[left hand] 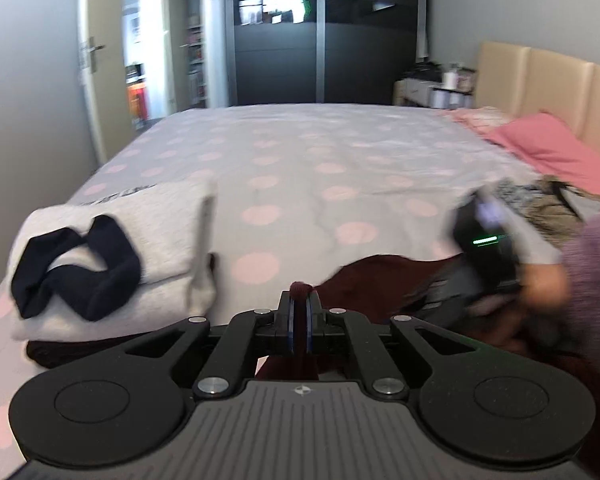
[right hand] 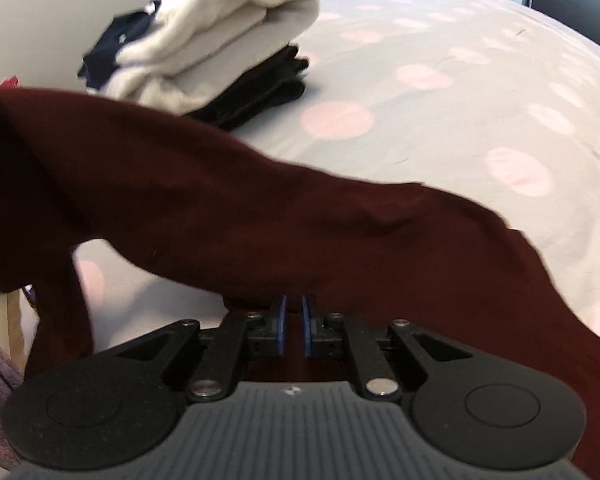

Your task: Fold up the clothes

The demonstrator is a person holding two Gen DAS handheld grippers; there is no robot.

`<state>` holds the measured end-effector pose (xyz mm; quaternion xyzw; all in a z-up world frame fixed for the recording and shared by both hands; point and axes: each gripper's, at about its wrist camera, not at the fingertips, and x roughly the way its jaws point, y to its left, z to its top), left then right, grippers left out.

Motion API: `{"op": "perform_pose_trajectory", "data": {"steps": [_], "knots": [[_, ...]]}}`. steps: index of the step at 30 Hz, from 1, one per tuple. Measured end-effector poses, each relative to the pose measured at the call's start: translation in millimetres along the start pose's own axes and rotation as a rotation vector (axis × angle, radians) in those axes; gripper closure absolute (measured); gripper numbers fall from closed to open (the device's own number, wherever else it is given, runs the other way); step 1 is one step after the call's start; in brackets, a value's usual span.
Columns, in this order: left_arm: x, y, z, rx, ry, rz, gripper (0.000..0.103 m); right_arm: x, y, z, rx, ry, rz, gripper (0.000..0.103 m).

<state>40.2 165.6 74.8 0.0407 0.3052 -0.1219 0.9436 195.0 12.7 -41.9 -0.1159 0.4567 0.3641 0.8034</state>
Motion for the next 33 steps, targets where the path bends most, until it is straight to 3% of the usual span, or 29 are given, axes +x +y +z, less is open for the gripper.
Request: {"op": "perform_pose_trajectory", "data": {"steps": [2, 6, 10, 13, 17, 20, 22, 24, 27, 33], "knots": [[-8, -11, -2, 0.041, -0.003, -0.079, 0.100, 11, 1, 2, 0.010, 0.015, -0.017, 0.096], [-11, -51, -19, 0.200, 0.063, -0.201, 0.100, -3, -6, 4, 0.060, 0.023, -0.011, 0.093], [1, -84, -44, 0.276, 0.159, -0.273, 0.100, -39, -14, -10, 0.078, 0.071, -0.105, 0.089], [15, -109, -67, 0.336, 0.231, -0.292, 0.100, -67, -19, -30, 0.110, 0.103, -0.175, 0.088], [37, -140, -92, 0.440, 0.288, -0.244, 0.100, -94, -22, -60, 0.211, 0.037, -0.193, 0.088], [49, -151, -101, 0.479, 0.320, -0.229, 0.099, -97, -18, -67, 0.233, 0.000, -0.195, 0.074], [52, -151, -99, 0.469, 0.345, -0.260, 0.095, -97, -12, -64, 0.201, -0.014, -0.195, 0.074], [52, -147, -93, 0.437, 0.359, -0.305, 0.078, -99, -7, -60, 0.170, -0.035, -0.200, 0.074], [45, -124, -72, 0.297, 0.321, -0.367, 0.061, -98, -4, -52, 0.145, -0.055, -0.204, 0.074], [50, -74, -38, 0.108, 0.236, -0.328, 0.056, -91, -3, -41, 0.124, -0.067, -0.186, 0.074]]}}
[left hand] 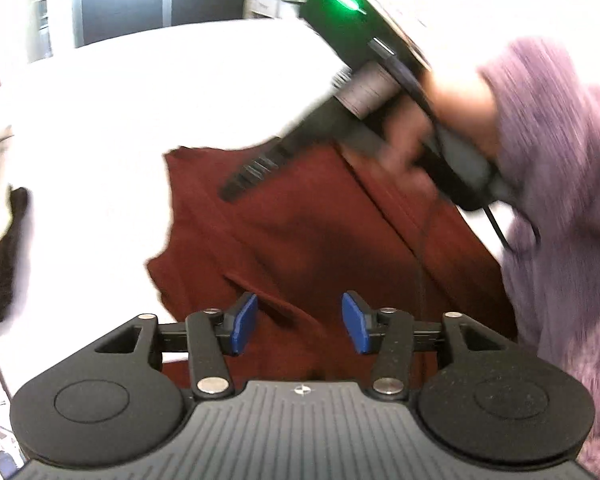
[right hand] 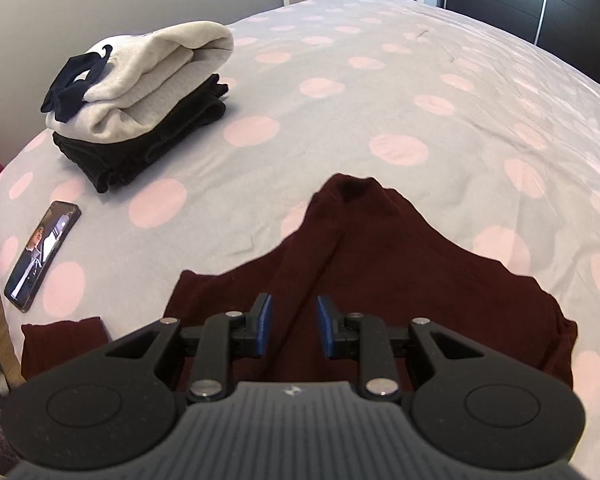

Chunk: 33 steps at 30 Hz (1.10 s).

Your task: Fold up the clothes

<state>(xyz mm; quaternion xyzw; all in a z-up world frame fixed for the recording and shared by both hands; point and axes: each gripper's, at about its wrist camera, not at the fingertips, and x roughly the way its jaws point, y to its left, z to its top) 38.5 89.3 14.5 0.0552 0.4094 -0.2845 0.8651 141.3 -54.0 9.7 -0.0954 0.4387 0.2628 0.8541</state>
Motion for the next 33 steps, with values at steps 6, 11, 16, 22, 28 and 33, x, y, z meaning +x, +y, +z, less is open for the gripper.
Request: {"op": "perform_pose_trajectory", "data": {"steps": [6, 11, 16, 22, 28, 33], "knots": [[25, 63, 15, -0.177, -0.005, 0.208, 0.057, 10, 6, 7, -0.033, -0.016, -0.005, 0.074], [60, 90, 18, -0.247, 0.008, 0.202, 0.057, 21, 4, 18, -0.028, -0.037, 0.007, 0.074], [80, 85, 6, -0.253, 0.018, 0.213, 0.066, 41, 3, 30, -0.029, -0.059, -0.013, 0.070], [99, 87, 1, -0.274, 0.050, 0.202, 0.090, 70, 5, 33, -0.046, -0.060, -0.067, 0.060], [93, 93, 4, -0.334, 0.042, 0.223, 0.095, 77, -13, 37, 0.057, -0.094, -0.047, 0.097], [89, 101, 1, -0.406, 0.037, 0.238, 0.095, 54, -51, 44, 0.283, -0.171, 0.109, 0.097]]}}
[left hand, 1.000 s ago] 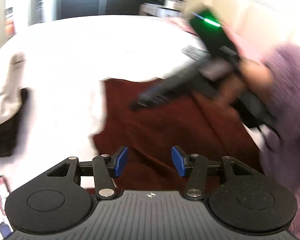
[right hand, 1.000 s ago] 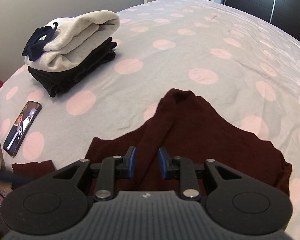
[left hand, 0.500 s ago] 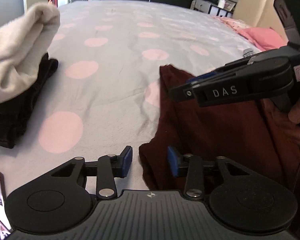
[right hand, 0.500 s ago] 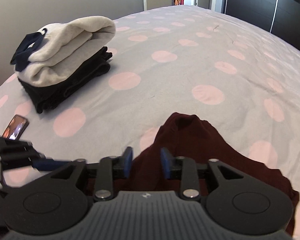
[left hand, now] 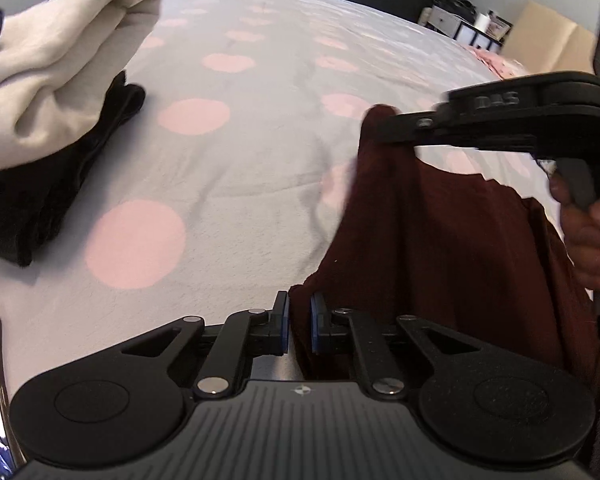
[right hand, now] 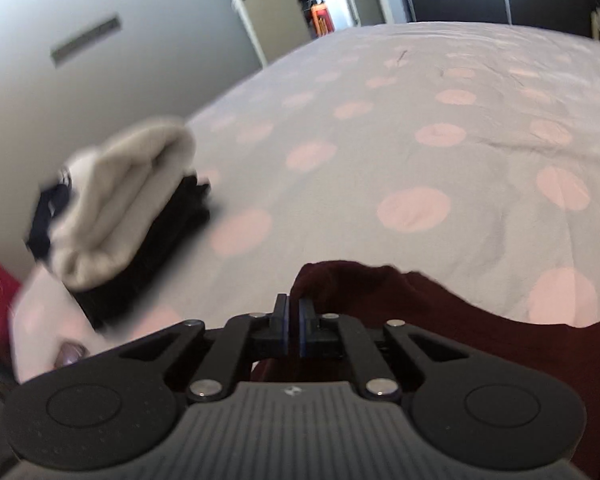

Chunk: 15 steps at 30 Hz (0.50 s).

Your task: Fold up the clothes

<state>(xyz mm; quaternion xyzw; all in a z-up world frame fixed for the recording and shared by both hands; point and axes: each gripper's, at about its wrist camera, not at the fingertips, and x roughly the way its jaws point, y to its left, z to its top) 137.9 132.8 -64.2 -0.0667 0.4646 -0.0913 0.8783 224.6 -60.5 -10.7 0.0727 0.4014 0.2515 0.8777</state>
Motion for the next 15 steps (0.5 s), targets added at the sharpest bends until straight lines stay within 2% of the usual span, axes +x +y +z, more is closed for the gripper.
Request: {"op": "perform_pose_trajectory", "data": {"steps": [4, 7, 9, 11, 13, 14, 15], "knots": [[5, 2, 0, -0.008, 0.010, 0.011, 0.095, 23, -34, -12, 0.113, 0.119, -0.083, 0.097], [5, 2, -1, -0.007, 0.009, 0.010, 0.095, 23, -39, -14, 0.119, 0.104, -0.161, 0.095], [5, 2, -1, -0.005, 0.008, 0.010, 0.095, 16, -35, -10, 0.092, 0.061, -0.196, 0.081], [5, 2, -1, -0.007, 0.007, 0.009, 0.095, 6, -28, -3, 0.049, 0.002, -0.211, 0.077], [6, 2, -1, -0.009, 0.007, 0.009, 0.095, 4, -25, 3, 0.031, -0.013, -0.153, 0.073], [6, 2, -1, -0.011, 0.007, 0.009, 0.095, 5, -23, 4, 0.022, -0.013, -0.126, 0.061], [6, 2, -1, -0.013, 0.007, 0.007, 0.095, 8, -21, 4, 0.003, -0.009, -0.122, 0.056]]}}
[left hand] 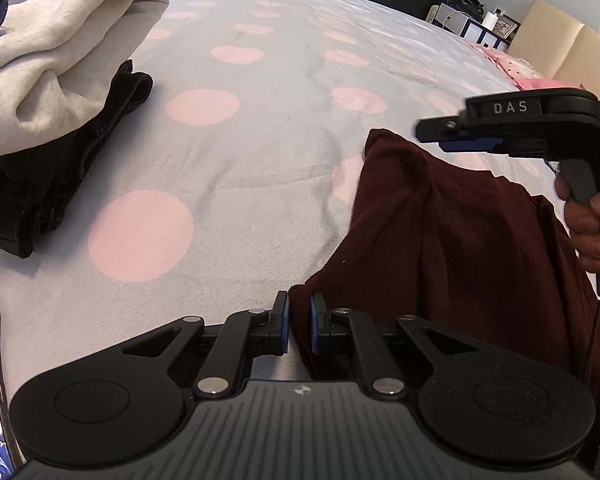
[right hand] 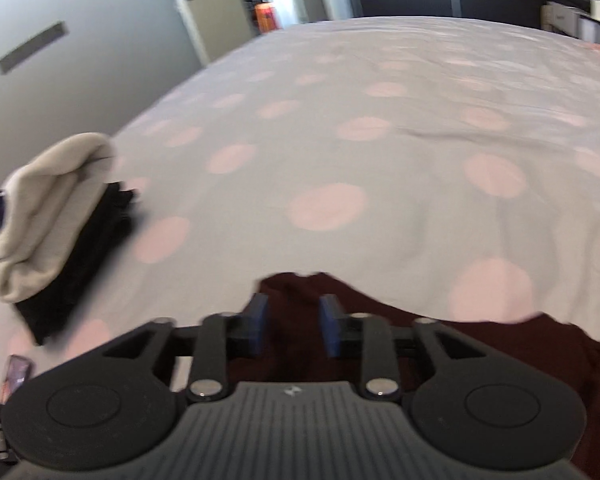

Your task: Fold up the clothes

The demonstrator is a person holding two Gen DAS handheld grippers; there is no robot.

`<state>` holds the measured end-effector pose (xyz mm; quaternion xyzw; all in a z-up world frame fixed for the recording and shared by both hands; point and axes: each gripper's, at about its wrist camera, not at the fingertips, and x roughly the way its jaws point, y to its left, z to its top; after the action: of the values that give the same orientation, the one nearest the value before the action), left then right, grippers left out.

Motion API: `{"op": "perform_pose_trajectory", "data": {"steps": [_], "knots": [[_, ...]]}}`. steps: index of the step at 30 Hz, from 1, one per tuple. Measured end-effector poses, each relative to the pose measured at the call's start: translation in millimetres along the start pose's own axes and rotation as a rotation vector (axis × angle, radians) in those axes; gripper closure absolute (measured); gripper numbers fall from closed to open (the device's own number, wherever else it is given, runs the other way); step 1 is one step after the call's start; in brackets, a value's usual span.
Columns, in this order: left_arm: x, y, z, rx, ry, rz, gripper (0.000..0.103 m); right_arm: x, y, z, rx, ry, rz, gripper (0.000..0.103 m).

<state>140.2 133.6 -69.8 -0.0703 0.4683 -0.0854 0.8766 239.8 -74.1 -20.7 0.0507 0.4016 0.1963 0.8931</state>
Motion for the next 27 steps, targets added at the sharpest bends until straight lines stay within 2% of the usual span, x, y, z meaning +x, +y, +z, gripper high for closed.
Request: {"op": "perform_pose_trajectory", "data": {"steps": [2, 4, 6, 8, 11, 14, 16, 17, 18, 21, 24, 27], "knots": [[0, 0, 0, -0.003, 0.000, -0.002, 0.095, 8, 4, -2, -0.043, 0.014, -0.022, 0.057], [-1, 0, 0, -0.002, 0.000, -0.005, 0.094, 19, 0, -5, -0.031, 0.047, -0.010, 0.061], [-2, 0, 0, -0.005, 0.001, -0.009, 0.094, 27, -5, -7, 0.004, 0.071, 0.039, 0.092], [-3, 0, 0, -0.009, 0.002, -0.011, 0.094, 26, -4, -7, 0.016, 0.041, 0.089, 0.093], [-3, 1, 0, -0.010, 0.003, 0.002, 0.094, 19, -6, 1, 0.068, -0.069, 0.139, 0.094], [-3, 1, 0, -0.011, 0.005, 0.007, 0.094, 26, -5, 5, 0.054, -0.063, 0.115, 0.093], [-3, 1, 1, -0.014, 0.006, 0.004, 0.093, 34, -4, 2, 0.046, -0.022, 0.092, 0.088], [-4, 1, 1, -0.018, 0.005, 0.007, 0.091, 36, -4, 1, 0.044, -0.004, 0.071, 0.077], [-5, 1, 2, -0.025, 0.003, 0.013, 0.090, 36, -5, 0, 0.041, 0.001, 0.046, 0.072], [-10, 1, 2, -0.036, -0.003, 0.028, 0.088, 23, -7, 5, 0.040, -0.013, 0.032, 0.072], [-19, 0, 3, -0.027, -0.011, 0.046, 0.088, 1, 1, 8, -0.020, -0.029, -0.007, 0.072], [-30, 3, 3, -0.009, -0.019, 0.073, 0.086, -19, 11, 5, -0.066, -0.006, -0.008, 0.072]]}}
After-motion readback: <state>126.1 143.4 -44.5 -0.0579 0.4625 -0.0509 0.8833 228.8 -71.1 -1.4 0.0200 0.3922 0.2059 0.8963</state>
